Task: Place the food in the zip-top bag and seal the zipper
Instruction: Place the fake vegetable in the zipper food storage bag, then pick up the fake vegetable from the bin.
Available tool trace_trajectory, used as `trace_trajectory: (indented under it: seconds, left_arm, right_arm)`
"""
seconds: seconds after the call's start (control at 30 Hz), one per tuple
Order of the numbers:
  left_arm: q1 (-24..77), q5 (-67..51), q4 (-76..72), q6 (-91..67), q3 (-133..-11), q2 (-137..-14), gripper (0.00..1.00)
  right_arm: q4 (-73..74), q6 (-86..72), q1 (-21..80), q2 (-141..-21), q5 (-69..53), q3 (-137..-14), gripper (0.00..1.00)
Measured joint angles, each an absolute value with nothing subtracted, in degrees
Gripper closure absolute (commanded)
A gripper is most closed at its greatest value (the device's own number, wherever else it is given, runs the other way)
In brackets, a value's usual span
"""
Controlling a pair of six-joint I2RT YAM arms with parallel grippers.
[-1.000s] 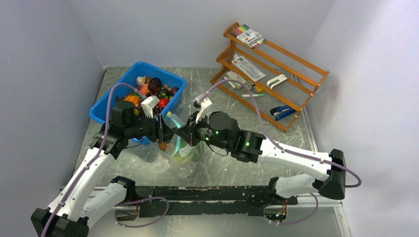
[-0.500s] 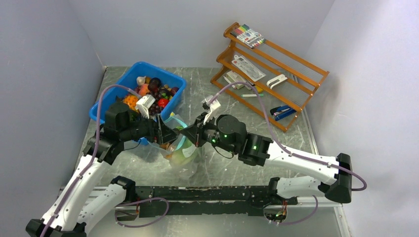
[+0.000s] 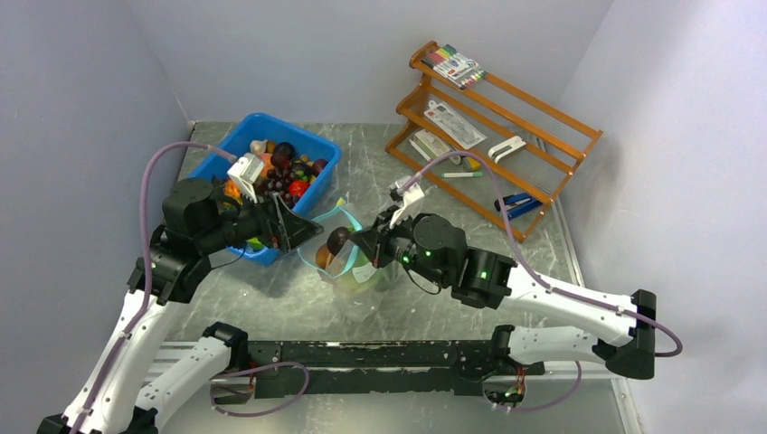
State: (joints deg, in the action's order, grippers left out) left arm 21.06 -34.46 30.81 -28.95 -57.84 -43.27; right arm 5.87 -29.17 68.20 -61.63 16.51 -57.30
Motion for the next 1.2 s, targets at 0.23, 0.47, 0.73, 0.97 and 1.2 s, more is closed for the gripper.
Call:
trace_trajectory:
  seconds: [0.23,0.47,0.73,0.97,1.2]
  left_arm:
    - [21.1,-25.74,33.47,-26.98,-60.73,-43.55,0.17]
    - [21.1,-13.13,36.62,-24.34,-60.73,-44.93,0.29]
    - [21.1,0.73,36.73,-20.97,-61.23,-53.25,0.37]
    - [18.76,5.17,34.22,-18.39,-66.37,-65.67,0.41]
    - [12.05,4.58,28.21,-16.12,-72.71,-77.17,0.39]
  right_arm:
    - [8.6,-29.15,68.2,-58.54,18.13,-55.16,1.0]
    - [9.78,-29.61,68.2,-53.98,18.74,-52.56,1.0]
    - [10.61,-29.95,68.2,-53.01,18.09,-52.07,1.0]
    - [10.68,-30.94,68.2,-51.81,16.21,-51.13,1.0]
    - [10.63,-30.87,68.2,-50.83,15.88,-51.07,1.0]
